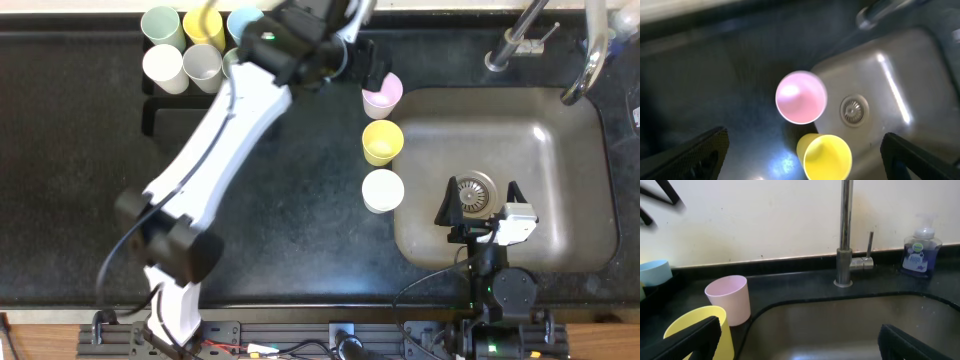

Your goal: Store Cups

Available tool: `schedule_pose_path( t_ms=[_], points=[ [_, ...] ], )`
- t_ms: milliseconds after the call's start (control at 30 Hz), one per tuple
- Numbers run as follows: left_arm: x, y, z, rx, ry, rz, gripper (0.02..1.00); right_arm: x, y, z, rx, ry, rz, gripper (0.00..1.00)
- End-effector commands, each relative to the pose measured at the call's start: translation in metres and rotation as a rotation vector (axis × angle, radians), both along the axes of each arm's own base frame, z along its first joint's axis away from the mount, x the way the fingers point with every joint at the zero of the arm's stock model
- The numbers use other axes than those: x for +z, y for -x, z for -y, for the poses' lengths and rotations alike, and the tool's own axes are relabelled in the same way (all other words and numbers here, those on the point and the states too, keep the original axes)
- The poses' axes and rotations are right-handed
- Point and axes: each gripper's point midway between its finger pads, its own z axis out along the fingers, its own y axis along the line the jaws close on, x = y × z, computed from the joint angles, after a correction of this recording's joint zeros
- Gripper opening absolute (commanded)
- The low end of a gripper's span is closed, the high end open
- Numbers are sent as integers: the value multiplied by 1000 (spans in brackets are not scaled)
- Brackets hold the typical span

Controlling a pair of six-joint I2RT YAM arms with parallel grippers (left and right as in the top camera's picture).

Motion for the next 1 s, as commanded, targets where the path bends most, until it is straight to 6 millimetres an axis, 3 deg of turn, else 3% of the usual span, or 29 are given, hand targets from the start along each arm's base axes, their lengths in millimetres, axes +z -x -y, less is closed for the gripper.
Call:
schedule_pose_path(
  t_ms=[33, 500, 1000],
  points=[
    [-22, -13, -6, 163, 23, -89, 998, -4, 0, 0, 1, -4, -1, 993],
    [-95, -14, 6, 202, -30, -244, 998, -4, 0, 0, 1, -4, -1, 993],
    [-122, -23, 10, 221, -34, -261, 996, -4, 0, 0, 1, -4, -1, 996]
  ],
)
